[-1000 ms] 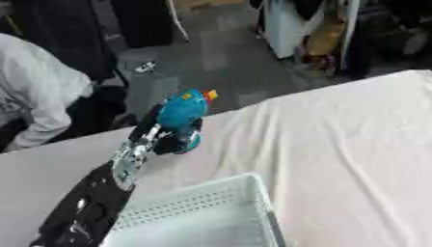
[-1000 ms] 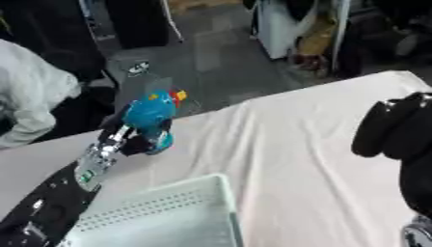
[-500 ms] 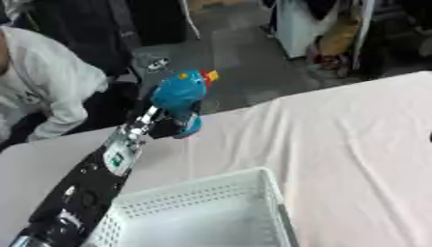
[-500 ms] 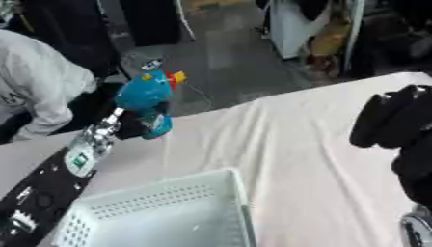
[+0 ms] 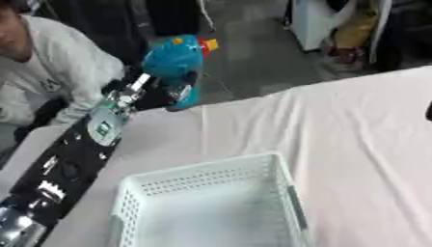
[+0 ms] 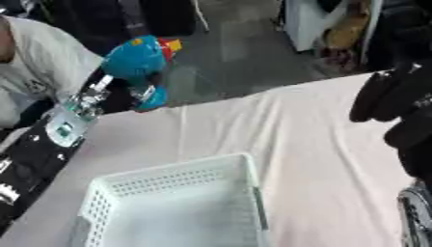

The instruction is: Pick up objects on the table and place them in the box.

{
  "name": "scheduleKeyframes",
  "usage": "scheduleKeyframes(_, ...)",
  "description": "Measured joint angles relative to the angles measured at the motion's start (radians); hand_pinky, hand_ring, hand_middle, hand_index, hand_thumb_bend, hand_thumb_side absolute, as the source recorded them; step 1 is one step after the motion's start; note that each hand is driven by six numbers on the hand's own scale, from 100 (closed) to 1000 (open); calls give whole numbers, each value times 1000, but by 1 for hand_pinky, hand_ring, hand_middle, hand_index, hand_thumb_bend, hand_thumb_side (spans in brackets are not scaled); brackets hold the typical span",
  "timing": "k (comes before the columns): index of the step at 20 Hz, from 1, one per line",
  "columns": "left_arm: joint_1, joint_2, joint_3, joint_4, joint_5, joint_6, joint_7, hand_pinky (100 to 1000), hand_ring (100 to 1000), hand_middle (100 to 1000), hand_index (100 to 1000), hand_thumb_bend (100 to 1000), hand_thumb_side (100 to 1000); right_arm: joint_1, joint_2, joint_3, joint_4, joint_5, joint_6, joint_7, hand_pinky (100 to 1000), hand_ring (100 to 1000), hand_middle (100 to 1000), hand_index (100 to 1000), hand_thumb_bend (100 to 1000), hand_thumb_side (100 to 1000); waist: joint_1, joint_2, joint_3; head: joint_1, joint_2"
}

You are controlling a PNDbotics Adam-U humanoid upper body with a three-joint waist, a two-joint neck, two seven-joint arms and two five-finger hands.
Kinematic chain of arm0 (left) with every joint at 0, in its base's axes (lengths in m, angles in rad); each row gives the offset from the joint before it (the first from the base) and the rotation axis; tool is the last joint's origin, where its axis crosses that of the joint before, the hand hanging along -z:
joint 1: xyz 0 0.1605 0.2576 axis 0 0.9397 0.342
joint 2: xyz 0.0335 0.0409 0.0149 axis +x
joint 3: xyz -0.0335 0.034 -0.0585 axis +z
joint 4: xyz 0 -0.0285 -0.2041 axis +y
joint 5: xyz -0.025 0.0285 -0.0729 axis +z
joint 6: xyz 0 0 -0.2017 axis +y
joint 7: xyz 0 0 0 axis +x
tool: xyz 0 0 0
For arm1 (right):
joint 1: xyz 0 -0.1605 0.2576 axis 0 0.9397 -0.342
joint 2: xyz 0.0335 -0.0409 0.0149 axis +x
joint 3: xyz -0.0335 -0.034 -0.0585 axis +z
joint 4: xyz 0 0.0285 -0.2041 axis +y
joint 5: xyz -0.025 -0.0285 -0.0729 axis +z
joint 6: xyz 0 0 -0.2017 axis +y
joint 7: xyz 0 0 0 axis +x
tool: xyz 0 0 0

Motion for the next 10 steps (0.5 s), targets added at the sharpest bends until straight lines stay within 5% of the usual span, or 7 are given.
scheduleKeyframes(10,45,61,-108,-187,169,33,-97,100,100,100,307,100,617,9,-8,1,0,10,8,-12,340,436,462,495,100,1000,8,-34,12,-18,31)
